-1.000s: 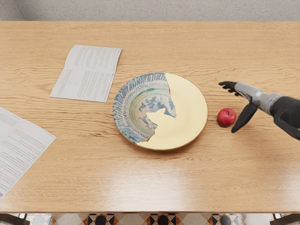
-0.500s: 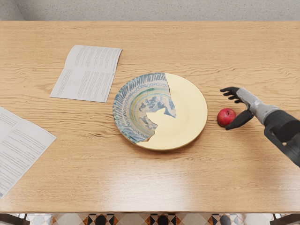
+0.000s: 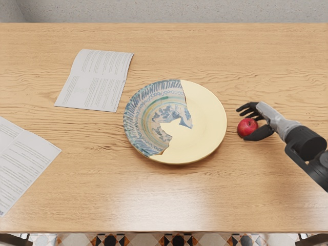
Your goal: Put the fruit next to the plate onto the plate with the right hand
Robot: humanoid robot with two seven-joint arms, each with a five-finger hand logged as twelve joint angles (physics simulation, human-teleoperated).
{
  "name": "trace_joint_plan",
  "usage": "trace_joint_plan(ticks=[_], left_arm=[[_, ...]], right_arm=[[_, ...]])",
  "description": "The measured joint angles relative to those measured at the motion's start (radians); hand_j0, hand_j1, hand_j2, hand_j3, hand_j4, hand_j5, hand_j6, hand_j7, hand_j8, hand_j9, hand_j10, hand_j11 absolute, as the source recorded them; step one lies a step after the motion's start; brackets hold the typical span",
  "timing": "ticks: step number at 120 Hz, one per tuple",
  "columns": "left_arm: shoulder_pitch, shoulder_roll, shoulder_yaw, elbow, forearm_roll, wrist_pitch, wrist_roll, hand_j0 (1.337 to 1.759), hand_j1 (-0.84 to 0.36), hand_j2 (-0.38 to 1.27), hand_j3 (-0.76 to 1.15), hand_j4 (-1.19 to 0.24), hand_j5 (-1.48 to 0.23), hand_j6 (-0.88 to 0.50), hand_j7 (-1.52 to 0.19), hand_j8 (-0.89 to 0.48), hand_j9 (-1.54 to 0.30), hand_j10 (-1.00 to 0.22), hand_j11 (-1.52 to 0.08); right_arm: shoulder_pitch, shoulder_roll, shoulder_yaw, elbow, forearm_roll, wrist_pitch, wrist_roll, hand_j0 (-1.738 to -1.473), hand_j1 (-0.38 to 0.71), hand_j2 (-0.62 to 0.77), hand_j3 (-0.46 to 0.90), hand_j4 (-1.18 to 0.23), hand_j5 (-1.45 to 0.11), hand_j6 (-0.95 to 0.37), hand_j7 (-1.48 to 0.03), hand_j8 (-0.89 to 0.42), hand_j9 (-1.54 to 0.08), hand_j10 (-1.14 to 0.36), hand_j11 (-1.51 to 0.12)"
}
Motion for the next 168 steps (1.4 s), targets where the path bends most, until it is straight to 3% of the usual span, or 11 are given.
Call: trace_joint_plan(ticks=[29,78,133,168], left_arm=[[0.000,0.000,0.000,0.000,0.000,0.000,0.000,1.658,0.35,0.00,0.00,0.00,0.00,0.00,0.00,0.00,0.00,0.00,0.00],[0.000,0.000,0.000,0.000,0.000,0.000,0.000,1.658,0.35,0.00,0.00,0.00,0.00,0.00,0.00,0.00,0.00,0.00,0.00],[0.000,0.000,0.000,0.000,0.000,0.000,0.000,1.658,0.35,0.00,0.00,0.00,0.00,0.00,0.00,0.00,0.00,0.00,0.00],[0.000,0.000,0.000,0.000,0.000,0.000,0.000,1.658,0.35,0.00,0.00,0.00,0.00,0.00,0.00,0.00,0.00,0.00,0.00]], right_arm=[[0.000,-0.006,0.001,0.004,0.001,0.008,-0.001,-1.657,0.23,0.03,0.00,-0.51,-0.68,-0.52,-0.67,-0.37,-0.68,-0.46,-0.68],[0.012,-0.013,0.032,0.016,0.007,0.021,-0.003,-1.658,0.24,0.20,0.00,-0.57,-0.78,-0.57,-0.76,-0.39,-0.79,-0.50,-0.78],[0.008,-0.016,0.220,0.067,0.016,0.223,-0.010,-1.658,0.24,0.24,0.00,-0.57,-0.80,-0.58,-0.77,-0.39,-0.80,-0.51,-0.79],[0.011,0.021,0.271,0.097,0.020,0.271,-0.046,-1.658,0.23,0.24,0.00,-0.58,-0.80,-0.59,-0.77,-0.41,-0.80,-0.52,-0.79]])
